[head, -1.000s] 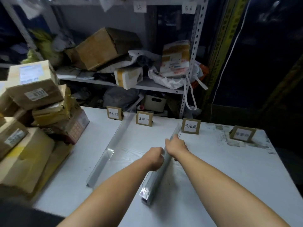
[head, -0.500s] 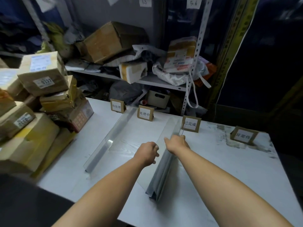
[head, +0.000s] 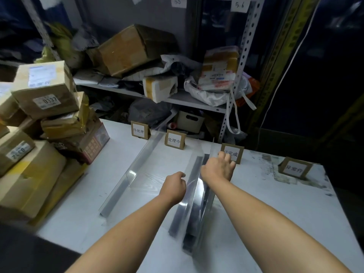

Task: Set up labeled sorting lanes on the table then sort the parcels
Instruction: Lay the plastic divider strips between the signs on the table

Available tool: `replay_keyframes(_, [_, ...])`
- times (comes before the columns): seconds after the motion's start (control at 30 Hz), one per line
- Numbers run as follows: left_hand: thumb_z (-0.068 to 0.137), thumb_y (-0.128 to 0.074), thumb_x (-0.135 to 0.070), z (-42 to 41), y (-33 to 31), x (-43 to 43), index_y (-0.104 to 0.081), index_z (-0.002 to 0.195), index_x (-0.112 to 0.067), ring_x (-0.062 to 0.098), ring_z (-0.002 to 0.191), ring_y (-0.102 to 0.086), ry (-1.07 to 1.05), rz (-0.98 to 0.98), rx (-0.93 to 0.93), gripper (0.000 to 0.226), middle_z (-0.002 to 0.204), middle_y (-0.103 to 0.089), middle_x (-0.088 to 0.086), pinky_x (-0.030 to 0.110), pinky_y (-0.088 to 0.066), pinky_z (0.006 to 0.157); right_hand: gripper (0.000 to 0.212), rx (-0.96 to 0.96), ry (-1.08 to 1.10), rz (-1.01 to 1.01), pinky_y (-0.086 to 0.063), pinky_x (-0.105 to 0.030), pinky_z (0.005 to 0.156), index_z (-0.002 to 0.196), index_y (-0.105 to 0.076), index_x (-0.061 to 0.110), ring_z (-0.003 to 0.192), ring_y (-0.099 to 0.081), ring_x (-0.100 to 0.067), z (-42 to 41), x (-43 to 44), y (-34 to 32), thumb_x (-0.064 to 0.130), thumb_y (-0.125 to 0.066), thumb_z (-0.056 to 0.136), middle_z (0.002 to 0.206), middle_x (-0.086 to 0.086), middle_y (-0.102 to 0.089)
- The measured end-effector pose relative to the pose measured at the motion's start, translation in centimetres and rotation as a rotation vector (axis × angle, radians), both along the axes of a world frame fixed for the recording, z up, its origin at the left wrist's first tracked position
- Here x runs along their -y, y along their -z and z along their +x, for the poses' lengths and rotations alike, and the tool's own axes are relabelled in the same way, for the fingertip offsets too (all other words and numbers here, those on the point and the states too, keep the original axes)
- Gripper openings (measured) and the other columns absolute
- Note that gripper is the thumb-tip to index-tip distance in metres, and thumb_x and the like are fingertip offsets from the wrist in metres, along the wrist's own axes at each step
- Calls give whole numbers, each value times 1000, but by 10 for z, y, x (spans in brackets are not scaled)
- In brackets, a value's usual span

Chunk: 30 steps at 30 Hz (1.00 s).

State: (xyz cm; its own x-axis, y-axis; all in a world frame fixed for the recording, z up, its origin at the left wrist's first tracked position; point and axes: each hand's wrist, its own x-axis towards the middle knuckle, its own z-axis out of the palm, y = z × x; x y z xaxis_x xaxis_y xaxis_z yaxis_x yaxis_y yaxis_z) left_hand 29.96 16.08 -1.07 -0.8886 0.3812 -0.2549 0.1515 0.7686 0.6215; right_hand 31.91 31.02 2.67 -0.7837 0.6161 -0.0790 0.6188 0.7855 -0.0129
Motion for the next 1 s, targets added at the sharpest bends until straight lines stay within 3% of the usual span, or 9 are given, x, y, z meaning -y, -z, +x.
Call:
replay_keyframes(0.07, [102,-39,-14,-4,-1,1,-53,141,-8,27,124,-58,43,1,-5,41,139,-59,12,32,-45,101,36,-27,12,-41,-42,-39,96,121,-68,16,115,-53,-27,-11,5,-4,37,-47,101,133,-9,-53])
replay_keyframes(0.17, [102,-39,-16,-15,1,3,-54,140,-9,27,125,-57,75,32,-31,42,140,-59,11,32,-45,103,29,-76,98,-192,-54,-38,84,122,-64,12,105,-64,-30,-30,11,-10,27,-49,103,120,-12,-62])
replay_keyframes(0.23, [101,-40,-17,-23,1,7,-58,136,-8,28,114,-63,77,46,-42,40,133,-63,12,34,-52,97,25,-76,134,-237,-52,-37,79,121,-64,11,108,-64,-32,-44,12,-12,21,-50,102,119,-13,-66])
replay_keyframes(0.33, [99,-41,-18,-36,2,17,-64,121,-3,26,84,-67,86,69,-31,35,104,-72,13,38,-58,76,21,-57,158,-253,-47,-35,75,118,-65,11,109,-65,-33,-65,13,-10,17,-54,101,118,-14,-67])
replay_keyframes(0.4, [97,-42,-19,-45,5,23,-66,113,-1,27,77,-67,113,66,-48,34,94,-72,13,43,-57,74,21,-36,182,-246,-46,-35,74,119,-65,10,108,-64,-32,-78,13,-4,12,-54,101,118,-14,-67])
replay_keyframes(0.6, [98,-45,-23,-54,11,32,-65,122,-10,23,76,-65,175,144,-16,34,111,-72,7,37,-58,75,27,0,219,-268,-50,-37,78,122,-64,7,110,-65,-34,-117,9,20,2,-47,100,121,-17,-66])
replay_keyframes(0.73, [96,-48,-26,-60,16,35,-66,118,-9,24,73,-66,138,209,53,33,106,-71,6,40,-59,71,26,-47,274,-322,-52,-39,84,122,-63,4,111,-64,-36,-126,16,34,5,-48,101,120,-18,-65])
replay_keyframes(0.87, [97,-52,-29,-59,21,41,-59,135,-14,18,108,-66,209,172,46,41,125,-68,3,23,-50,88,25,-102,312,-394,-51,-36,78,122,-61,6,105,-65,-35,-125,21,40,15,-47,103,118,-17,-66])
replay_keyframes(1.0, [96,-53,-31,-60,19,45,-56,137,-16,24,88,-70,206,172,103,44,125,-67,0,25,-54,76,44,-149,363,-472,-46,-34,77,123,-64,6,98,-62,-33,-120,18,40,36,-36,108,119,-17,-67])
